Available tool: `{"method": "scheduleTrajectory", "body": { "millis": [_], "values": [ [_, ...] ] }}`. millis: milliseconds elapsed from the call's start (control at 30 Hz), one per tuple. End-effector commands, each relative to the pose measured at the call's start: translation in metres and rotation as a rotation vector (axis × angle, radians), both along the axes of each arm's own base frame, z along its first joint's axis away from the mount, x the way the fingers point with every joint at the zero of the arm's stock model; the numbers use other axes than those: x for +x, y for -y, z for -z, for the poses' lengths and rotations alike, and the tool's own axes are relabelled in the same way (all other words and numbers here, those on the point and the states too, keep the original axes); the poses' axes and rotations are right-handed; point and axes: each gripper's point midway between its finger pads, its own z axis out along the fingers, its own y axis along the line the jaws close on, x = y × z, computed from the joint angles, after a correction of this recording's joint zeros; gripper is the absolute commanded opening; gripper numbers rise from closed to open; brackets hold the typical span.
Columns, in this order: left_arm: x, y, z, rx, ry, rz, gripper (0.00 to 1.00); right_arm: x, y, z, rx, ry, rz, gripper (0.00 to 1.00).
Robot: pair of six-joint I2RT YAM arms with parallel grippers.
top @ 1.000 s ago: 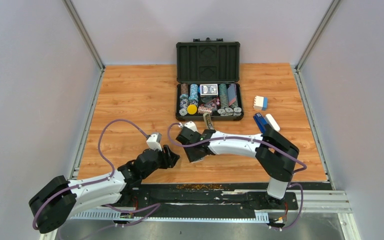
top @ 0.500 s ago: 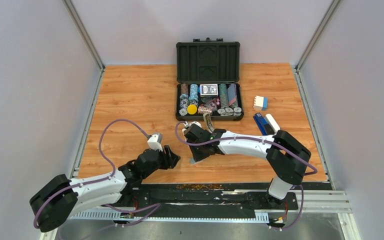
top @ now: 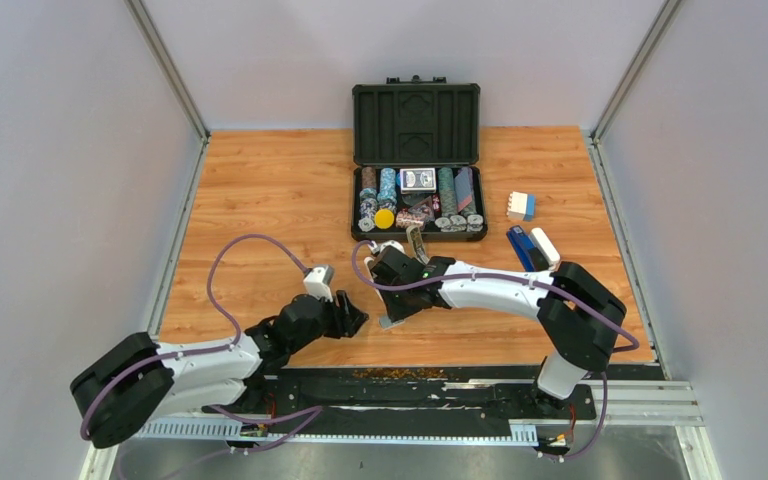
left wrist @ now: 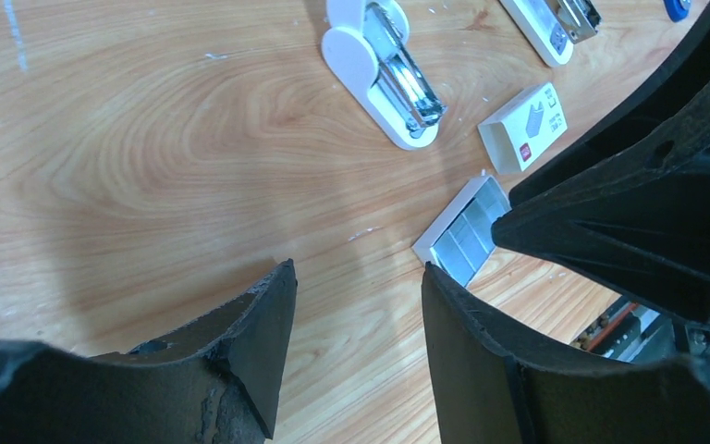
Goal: Load the staples into the stapler
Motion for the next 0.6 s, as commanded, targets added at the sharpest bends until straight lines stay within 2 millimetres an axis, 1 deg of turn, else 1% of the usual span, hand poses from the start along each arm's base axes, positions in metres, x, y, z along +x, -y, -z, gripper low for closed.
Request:
{"method": "scheduleTrajectory", "body": {
  "millis": [0, 100, 200, 300, 400, 500, 567],
  "values": [
    [0.005, 0.021, -0.015, -0.043, 0.03, 0.064, 0.59, 0.007, -0.003, -0.003, 0.004, 0.023, -0.002, 0.26],
    [0.004, 0.03, -0.014, -0.062, 0.018, 0.086, 0.53, 0.007, -0.004, 0.001, 0.001, 0.018, 0.0, 0.27],
    [0.002, 0.036, -0.008, -0.067, -0.01, 0.104, 0.47, 0.006, -0.006, 0.005, 0.001, 0.008, -0.004, 0.28],
    [0.001, 0.04, -0.004, -0.074, -0.028, 0.116, 0.38, 0.005, -0.006, 0.01, -0.001, -0.001, 0.0, 0.29],
    [-0.001, 0.044, -0.002, -0.082, -0.037, 0.128, 0.32, 0.004, -0.008, 0.014, 0.004, -0.011, -0.006, 0.3],
    [-0.002, 0.048, 0.0, -0.082, -0.046, 0.137, 0.26, 0.001, -0.012, 0.015, 0.021, -0.027, -0.015, 0.3],
    [-0.004, 0.051, 0.001, -0.086, -0.051, 0.146, 0.24, -0.001, -0.015, 0.014, 0.04, -0.036, -0.019, 0.3]
  ]
}}
